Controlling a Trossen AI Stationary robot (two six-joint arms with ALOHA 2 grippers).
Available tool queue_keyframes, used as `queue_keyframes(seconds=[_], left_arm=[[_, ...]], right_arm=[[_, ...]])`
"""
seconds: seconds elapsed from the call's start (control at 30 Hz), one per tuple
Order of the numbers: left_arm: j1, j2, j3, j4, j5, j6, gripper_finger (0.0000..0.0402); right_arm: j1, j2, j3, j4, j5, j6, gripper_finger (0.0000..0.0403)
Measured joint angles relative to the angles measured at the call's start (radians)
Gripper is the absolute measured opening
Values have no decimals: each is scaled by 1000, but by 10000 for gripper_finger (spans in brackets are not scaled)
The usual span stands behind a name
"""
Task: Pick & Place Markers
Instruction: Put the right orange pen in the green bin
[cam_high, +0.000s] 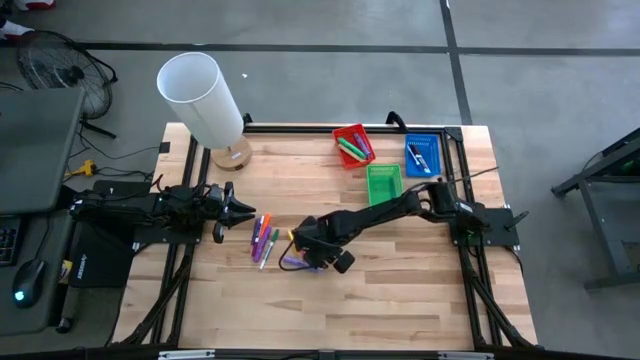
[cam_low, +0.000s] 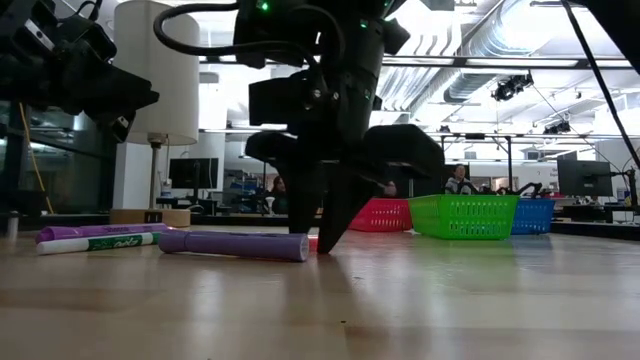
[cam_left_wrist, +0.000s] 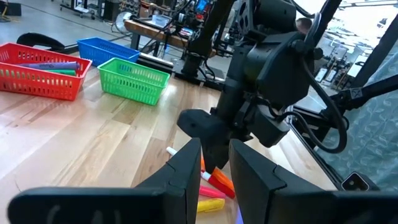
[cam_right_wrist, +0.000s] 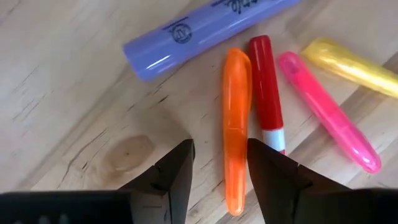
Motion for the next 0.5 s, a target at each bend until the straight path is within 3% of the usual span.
queue_keyframes(seconds=[0.5], left_arm=[[0,0,0,0,0,0,83]], right_arm=[[-7,2,-1,-28,-2,182,142]])
